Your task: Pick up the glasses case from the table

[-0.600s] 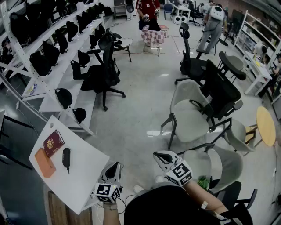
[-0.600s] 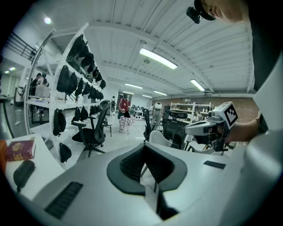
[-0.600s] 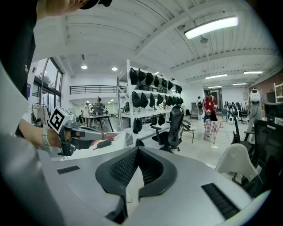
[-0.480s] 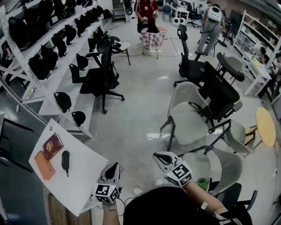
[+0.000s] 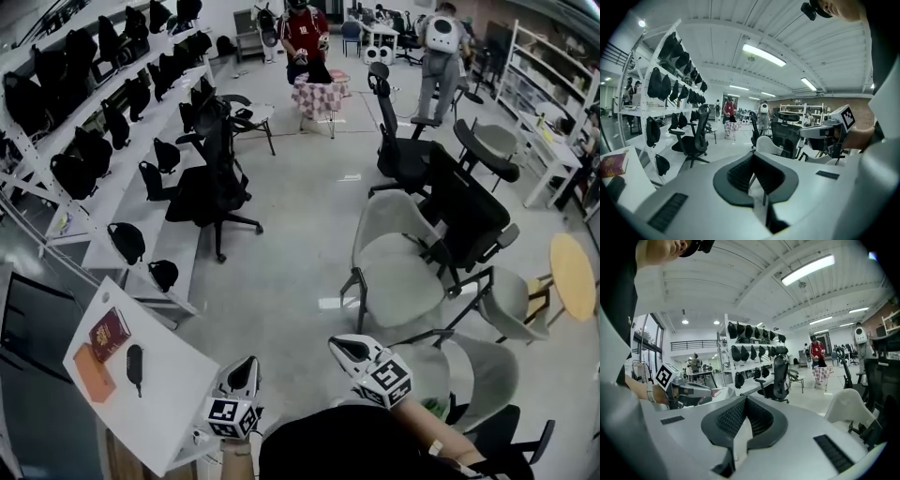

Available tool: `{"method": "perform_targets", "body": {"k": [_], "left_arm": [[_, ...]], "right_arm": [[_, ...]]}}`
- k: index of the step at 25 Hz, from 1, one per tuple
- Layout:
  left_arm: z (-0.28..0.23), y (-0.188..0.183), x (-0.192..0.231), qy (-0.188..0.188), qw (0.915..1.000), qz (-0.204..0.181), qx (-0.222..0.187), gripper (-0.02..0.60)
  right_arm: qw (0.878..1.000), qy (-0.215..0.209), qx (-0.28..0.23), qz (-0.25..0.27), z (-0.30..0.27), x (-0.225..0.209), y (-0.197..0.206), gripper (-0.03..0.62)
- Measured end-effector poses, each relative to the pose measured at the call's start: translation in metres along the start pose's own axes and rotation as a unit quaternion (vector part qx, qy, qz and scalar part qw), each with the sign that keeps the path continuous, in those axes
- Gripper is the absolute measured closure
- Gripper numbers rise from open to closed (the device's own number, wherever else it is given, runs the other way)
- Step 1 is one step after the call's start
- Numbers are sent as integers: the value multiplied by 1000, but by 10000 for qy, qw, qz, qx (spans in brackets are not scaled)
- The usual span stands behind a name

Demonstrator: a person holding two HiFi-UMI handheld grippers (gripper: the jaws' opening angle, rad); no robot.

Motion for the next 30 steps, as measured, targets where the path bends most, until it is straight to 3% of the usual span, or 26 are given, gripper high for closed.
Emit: {"method": "perform_targets", "body": {"k": [6,10,20,26,30], "left_arm": [[-40,2,-4,-69,9996,147,244,563],[-67,3,23,-63,9990,191,387,563],[-157,-59,165,-3,9990,331,291,564],[-176,-80,252,-261,9971,672,261,563],[-159,-76,293,-755,9934,813,289,563]], "right_arm": [[9994,112,132,-294,-11,-37,17,566],[9993,96,236,-275,-39,-51,16,566],[9983,388,359,-247,-188,-108,-57,566],[9994,70,295,-152,-299,-130,-100,566],[9984,-489,249,-103,-363,-119,-117,566]]}}
Point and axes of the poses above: the fingertips, and each gripper's own axes: z backward along the fingers, x to its left, y out of its underside, the point moved 10 cm from there along z, backward along the fingers, and after that the axes turned 5 degrees about y, right-handed, at the moved point
